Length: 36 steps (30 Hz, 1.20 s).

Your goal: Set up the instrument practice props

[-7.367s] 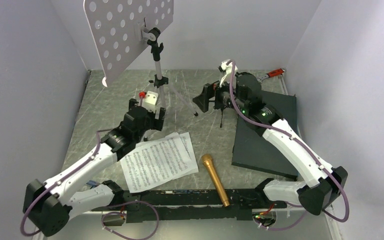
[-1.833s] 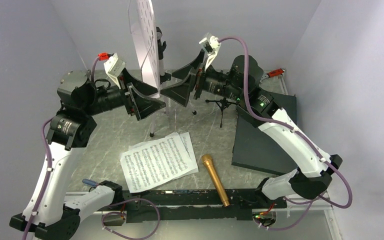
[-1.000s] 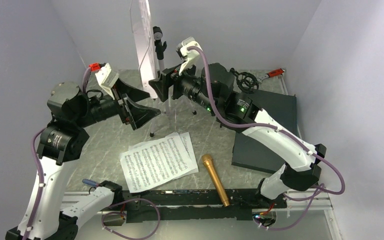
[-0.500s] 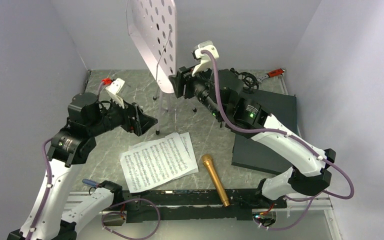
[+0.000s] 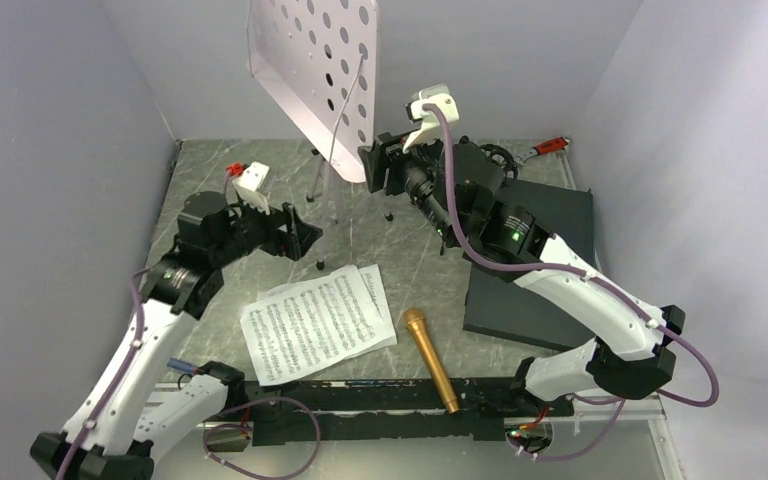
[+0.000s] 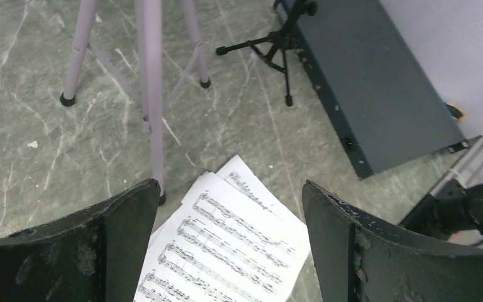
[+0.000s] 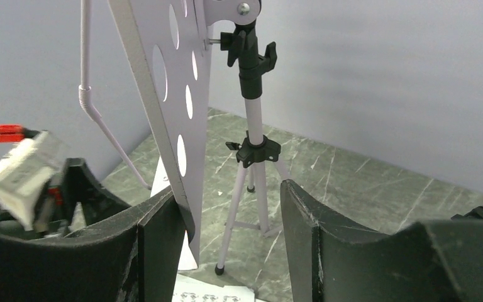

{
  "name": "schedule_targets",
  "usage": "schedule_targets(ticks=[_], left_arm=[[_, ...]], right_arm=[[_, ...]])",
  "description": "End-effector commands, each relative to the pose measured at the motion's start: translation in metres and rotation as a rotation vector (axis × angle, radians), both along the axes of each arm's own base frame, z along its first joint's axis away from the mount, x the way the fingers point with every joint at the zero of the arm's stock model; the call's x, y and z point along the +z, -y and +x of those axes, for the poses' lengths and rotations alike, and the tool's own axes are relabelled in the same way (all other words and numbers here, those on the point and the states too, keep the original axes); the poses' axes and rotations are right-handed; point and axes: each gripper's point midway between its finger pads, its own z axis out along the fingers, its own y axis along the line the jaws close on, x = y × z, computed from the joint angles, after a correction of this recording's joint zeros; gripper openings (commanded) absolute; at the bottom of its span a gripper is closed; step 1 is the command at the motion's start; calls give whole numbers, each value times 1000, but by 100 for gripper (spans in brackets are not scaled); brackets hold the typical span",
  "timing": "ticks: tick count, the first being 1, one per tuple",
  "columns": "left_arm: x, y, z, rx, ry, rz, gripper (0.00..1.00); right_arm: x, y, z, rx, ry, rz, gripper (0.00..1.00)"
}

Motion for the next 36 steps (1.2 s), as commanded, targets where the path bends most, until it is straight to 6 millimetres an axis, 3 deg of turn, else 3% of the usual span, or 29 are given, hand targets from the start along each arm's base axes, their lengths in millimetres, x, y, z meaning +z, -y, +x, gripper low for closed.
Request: schedule_targets(ticks=[1,15,18,25,30,36], left_arm=[[-5,1,41,67,93,14,89],[-47,33,130,29,203,40,75],[-50,36,142,37,215,52,66],[-54,36,147,28,230,81,34],[-68,33,146,28,207,116,6],[-70,28,143,55,207,115,3]], right_arm=[[16,27,7,-82,38,22,58],[19,23,2,-22,51,13,59],[21,23,2,-20,53,11,59],[20,33,12,-55,30,19,58],[12,38,24,-35,-8,41,57],[8,49,35,-30,-23,62,57]])
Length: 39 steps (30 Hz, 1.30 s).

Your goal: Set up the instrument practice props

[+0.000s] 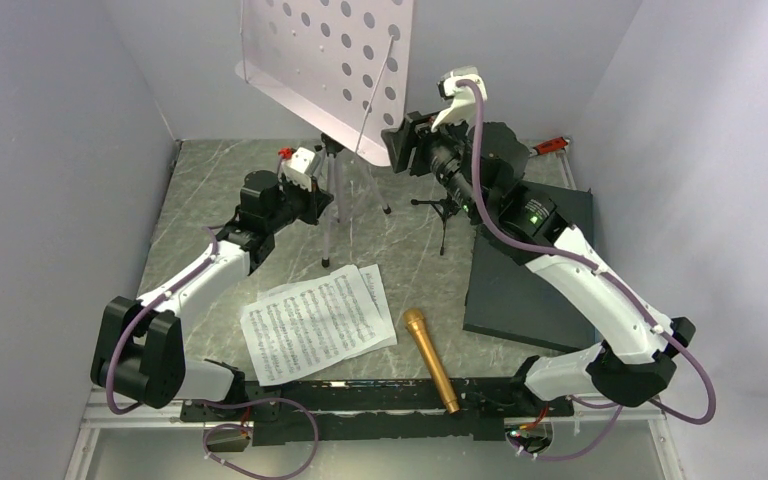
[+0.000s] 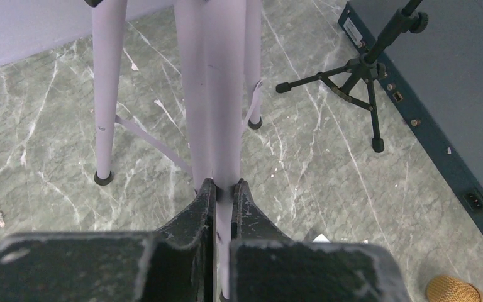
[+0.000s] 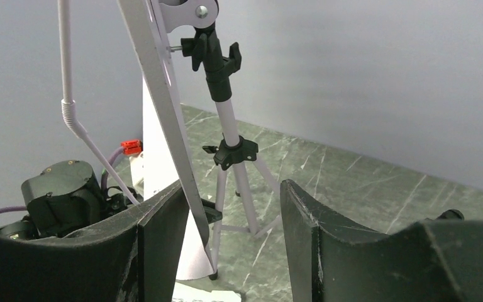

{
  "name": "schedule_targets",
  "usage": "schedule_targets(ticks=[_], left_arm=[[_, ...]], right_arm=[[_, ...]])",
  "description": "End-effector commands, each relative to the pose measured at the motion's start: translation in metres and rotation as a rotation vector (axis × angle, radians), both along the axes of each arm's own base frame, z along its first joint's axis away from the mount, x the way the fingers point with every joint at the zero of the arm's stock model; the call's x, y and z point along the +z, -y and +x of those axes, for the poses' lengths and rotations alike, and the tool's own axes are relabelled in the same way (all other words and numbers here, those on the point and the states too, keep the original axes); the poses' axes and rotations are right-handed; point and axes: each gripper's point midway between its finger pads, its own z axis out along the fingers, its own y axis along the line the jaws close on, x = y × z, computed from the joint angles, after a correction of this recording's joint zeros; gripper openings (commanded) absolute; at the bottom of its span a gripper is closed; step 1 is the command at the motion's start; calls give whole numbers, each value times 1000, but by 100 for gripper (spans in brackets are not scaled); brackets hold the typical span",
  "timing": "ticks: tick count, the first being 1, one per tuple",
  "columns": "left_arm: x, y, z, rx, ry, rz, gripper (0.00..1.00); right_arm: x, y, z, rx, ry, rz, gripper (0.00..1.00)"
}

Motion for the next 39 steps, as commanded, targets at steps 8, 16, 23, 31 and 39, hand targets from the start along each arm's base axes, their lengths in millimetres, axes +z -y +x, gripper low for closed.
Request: schedule_targets(ticks=[8,16,23,31,39], left_arm=[[18,2,1,-19,80,-13,15],[9,9,13,-34,65,-17,47],[-1,20,24,-63,49,-45,47],[-1,28,21,-84,54,-45,13],[-9,25,12,14,47,-9,3]], right_arm=[[10,19,4,-8,5,43,57],[9,17,4,2,3,35,57],[11,19,4,-3,10,25,58],[7,24,12,-36,-9,-2,57],[-3,37,35,-55,-42,-12,57]])
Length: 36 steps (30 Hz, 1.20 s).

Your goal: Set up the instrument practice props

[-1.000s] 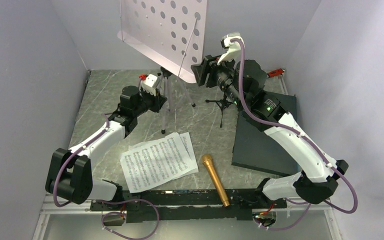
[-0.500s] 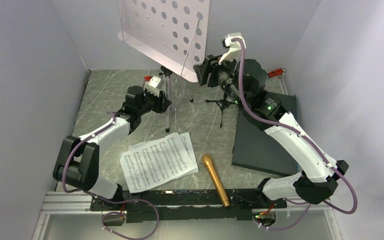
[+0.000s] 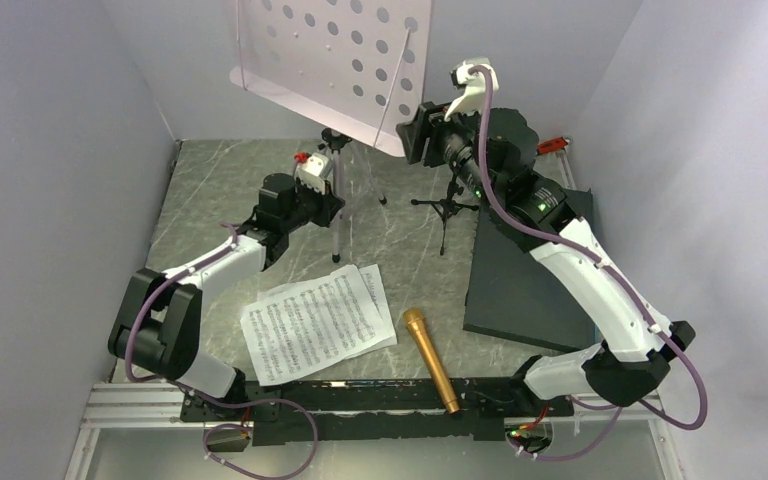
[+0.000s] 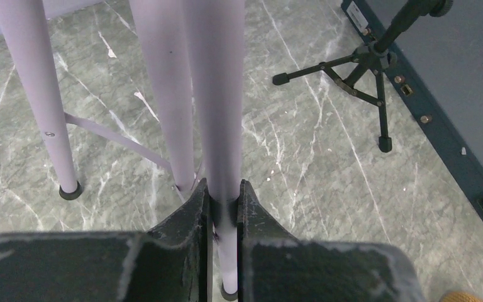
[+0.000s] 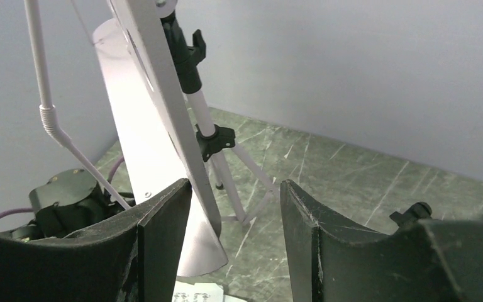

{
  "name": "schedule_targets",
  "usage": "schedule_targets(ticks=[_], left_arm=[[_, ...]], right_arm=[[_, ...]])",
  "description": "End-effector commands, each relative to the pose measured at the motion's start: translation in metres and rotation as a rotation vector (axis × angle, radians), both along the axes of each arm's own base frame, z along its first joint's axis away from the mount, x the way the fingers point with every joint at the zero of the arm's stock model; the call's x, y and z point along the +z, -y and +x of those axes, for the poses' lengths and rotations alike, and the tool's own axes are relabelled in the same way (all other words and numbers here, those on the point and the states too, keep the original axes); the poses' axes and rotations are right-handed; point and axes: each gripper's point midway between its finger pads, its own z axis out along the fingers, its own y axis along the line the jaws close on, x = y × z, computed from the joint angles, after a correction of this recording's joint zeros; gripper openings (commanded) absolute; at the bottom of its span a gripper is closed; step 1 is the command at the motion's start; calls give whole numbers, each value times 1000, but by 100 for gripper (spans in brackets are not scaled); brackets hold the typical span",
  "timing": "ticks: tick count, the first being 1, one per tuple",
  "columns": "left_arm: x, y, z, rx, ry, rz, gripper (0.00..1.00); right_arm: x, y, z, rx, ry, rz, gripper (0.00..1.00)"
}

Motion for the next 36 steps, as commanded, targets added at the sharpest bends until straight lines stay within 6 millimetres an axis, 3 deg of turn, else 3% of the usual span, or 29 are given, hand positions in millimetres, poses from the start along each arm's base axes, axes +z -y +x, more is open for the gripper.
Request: schedule_targets(ticks=[1,11,19,30,36], left_arm=[[26,1,-3,66,88,-10,3],[15,14,-11,232,70,-40,3],[5,39,-9,303,63,-28,3],[-9,41,-5,385,11,-71,3],[-11,41,-4,430,-17,-103,3]], right_arm=[[4,17,18,-41,1,1,57],[-10,32,56,-44,-22,-25,57],[-19,39,79,-20,-47,-17,58],[-22,61,76,-45,-52,-7,63],[-15,76,62,-77,-46,18,74]])
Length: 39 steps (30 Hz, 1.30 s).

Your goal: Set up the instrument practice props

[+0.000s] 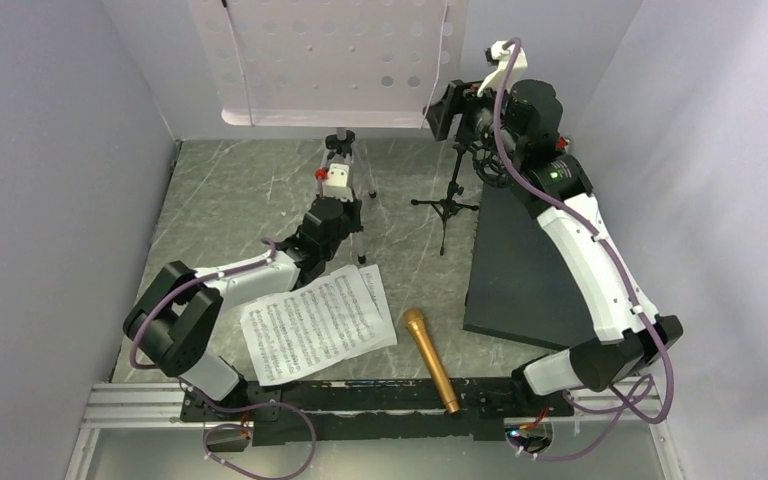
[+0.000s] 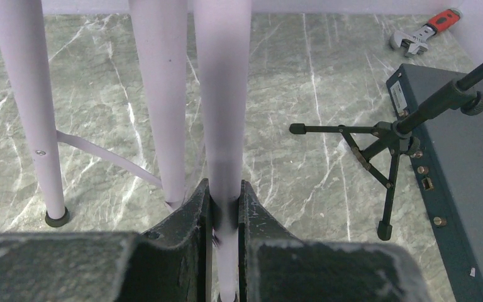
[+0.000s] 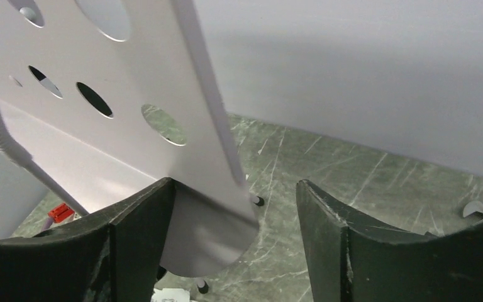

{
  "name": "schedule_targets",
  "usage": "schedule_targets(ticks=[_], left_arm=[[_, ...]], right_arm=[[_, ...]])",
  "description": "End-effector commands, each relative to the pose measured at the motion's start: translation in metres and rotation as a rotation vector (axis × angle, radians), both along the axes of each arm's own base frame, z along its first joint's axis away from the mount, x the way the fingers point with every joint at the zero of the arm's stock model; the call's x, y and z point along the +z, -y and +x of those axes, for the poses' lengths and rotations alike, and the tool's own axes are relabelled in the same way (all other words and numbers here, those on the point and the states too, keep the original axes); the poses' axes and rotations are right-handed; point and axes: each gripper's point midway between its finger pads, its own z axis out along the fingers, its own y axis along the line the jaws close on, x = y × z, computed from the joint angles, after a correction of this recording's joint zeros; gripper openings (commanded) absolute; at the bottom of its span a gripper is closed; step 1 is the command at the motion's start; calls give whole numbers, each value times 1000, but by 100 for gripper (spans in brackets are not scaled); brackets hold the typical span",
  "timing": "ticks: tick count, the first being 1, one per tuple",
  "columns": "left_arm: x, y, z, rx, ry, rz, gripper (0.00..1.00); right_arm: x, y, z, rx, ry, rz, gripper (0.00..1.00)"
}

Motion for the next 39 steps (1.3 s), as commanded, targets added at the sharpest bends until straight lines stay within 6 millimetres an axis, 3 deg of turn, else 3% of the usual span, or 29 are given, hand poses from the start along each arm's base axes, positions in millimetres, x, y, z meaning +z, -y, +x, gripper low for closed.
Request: schedule_targets(ticks=[1,7,14,23,29,39], left_arm=[[-11,4,0,35,-58,-23,3],[-13,5,3,76,-69,-63,3],[-10,16,9,81,-70,-80,3],[-9,29,12,89,-87,-139,3],[-11,38,15,110,-99,-161,3],[-21,49,17,147,-133,-164,3]], right_arm=[[11,24,-11,-69,24,13,77],[19,39,-23,-120,25,13,83],[26,49,-34,-149,42,24,81],[26,39,-34,-96,46,26,78],[33,32,-45,-34,80,41,85],[21,46,-26,-138,41,7,82]])
